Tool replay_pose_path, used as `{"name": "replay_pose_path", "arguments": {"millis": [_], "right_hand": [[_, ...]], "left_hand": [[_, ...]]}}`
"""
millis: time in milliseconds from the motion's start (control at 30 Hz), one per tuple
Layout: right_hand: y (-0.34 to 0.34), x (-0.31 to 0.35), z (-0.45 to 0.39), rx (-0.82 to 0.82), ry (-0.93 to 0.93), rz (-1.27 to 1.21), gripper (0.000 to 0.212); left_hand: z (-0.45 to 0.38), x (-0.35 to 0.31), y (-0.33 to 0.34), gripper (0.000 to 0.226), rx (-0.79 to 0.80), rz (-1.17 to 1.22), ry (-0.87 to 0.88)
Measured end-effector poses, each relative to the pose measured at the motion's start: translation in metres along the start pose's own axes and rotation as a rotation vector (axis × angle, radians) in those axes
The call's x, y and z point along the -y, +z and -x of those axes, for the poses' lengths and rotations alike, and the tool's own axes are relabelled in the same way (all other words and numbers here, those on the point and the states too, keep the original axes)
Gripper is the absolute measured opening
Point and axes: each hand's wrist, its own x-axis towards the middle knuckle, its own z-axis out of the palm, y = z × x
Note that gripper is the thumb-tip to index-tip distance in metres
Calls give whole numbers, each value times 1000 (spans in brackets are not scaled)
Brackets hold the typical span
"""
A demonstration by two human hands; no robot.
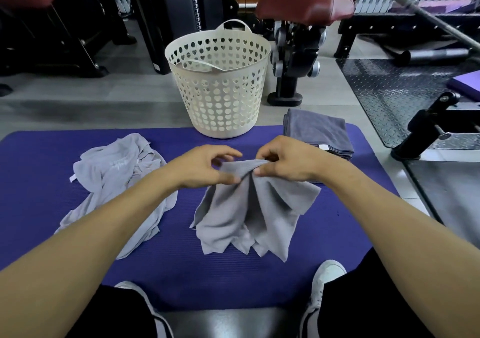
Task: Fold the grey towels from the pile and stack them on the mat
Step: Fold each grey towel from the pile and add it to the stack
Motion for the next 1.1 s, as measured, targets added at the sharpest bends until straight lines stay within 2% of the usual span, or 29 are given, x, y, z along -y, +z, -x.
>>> {"name": "replay_pose_path", "arguments": {"millis": [100, 267, 433, 500, 600, 700, 800, 867, 933, 1100], "right_hand": [[1, 1, 0, -13, 19, -21, 14], [0, -16, 4, -31, 80, -56, 8], [-4, -25, 10, -34, 169, 25, 19], [-10, -23, 10, -83, 174, -19, 13], [-16, -16, 10, -215, 152, -116, 24], [-19, -7, 10, -280, 125, -121, 29], [-19, 2, 11, -241, 84, -180, 13], [-18, 7, 11, -213, 51, -197, 8], [-17, 11, 12, -211, 23, -242, 9], [-14, 6, 12, -230, -30, -374, 8]], "left_hand": [[-5, -14, 12, 9, -53, 98, 95], [1, -25, -1, 12, -135, 265, 82], [6, -22, -18, 13, -189, 353, 69], [4, -11, -22, 16, -185, 227, -4], [1, 7, -21, 19, -183, -148, -94], [2, 7, -16, 17, -141, -281, -129], [2, -6, -12, 6, -161, -90, -23], [5, -21, -9, 25, -146, 147, 96], [7, -34, -4, 28, -105, 265, 170], [4, -41, 1, 10, -201, 347, 135]]}}
